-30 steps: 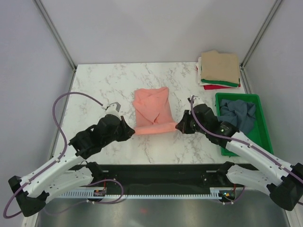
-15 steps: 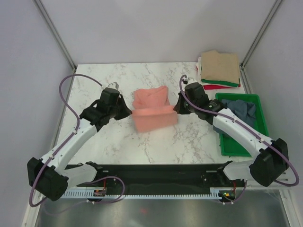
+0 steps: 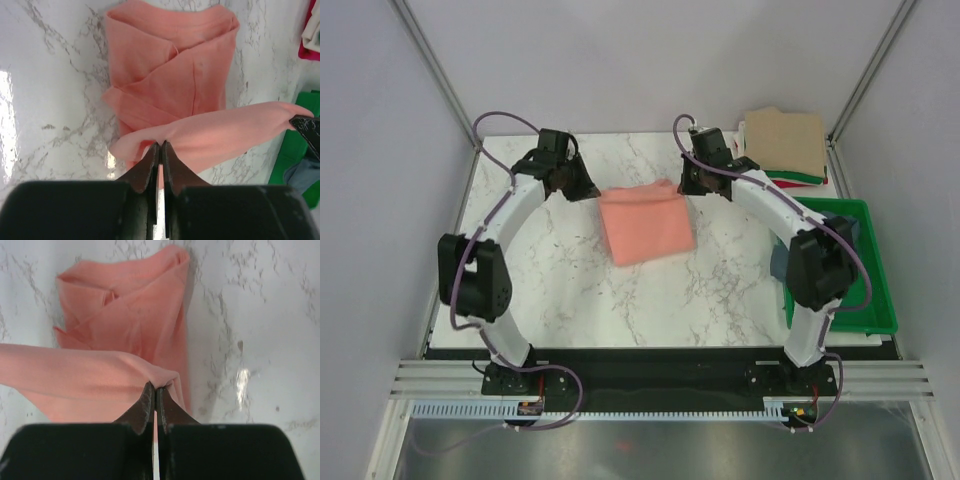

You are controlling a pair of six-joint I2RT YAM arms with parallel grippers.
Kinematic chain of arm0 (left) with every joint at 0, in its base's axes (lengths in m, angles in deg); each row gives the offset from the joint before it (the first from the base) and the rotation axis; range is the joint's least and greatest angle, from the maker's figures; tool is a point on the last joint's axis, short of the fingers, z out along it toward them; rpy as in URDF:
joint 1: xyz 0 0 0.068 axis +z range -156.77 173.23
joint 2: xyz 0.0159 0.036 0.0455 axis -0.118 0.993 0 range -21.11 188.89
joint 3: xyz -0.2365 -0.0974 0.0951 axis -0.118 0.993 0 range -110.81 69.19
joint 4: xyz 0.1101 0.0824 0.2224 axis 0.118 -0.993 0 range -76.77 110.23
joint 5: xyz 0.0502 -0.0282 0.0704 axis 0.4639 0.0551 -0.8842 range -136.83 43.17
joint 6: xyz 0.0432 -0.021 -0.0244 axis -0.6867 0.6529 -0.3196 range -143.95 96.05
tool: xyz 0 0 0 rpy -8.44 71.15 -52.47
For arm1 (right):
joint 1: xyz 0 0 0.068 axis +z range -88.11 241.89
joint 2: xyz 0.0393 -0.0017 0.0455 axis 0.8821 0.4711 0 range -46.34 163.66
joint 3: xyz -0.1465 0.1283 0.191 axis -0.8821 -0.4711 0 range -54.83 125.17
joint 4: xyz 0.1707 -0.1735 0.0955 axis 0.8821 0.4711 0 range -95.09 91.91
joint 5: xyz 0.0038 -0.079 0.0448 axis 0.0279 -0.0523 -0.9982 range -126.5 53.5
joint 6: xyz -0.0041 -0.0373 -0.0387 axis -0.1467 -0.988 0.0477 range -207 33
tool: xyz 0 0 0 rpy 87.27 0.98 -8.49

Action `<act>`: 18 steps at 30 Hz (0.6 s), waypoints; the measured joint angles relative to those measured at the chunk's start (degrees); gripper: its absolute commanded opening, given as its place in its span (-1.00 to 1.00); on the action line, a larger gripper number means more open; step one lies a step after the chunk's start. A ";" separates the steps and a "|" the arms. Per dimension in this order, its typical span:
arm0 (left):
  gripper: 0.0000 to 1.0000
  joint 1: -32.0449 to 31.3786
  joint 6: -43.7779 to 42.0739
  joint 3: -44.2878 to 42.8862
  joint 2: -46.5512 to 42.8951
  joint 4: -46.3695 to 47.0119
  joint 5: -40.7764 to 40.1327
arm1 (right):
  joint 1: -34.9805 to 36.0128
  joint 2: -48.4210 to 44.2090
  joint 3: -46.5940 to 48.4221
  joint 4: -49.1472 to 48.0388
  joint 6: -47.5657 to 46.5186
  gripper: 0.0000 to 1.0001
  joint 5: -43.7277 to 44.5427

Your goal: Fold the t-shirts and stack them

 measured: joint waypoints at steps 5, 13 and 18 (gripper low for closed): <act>-0.09 7.54 -2.21 -19.74 22.14 -2.38 8.83 | -3.82 20.76 21.49 0.96 -1.16 0.55 -3.17; 0.01 11.04 -3.67 -32.15 35.36 -9.94 13.14 | -8.72 25.77 20.55 0.74 -2.84 0.95 -3.61; 0.01 9.64 -4.17 -25.16 25.14 -11.37 12.72 | -7.96 11.54 -1.22 -6.80 -0.94 0.90 -6.45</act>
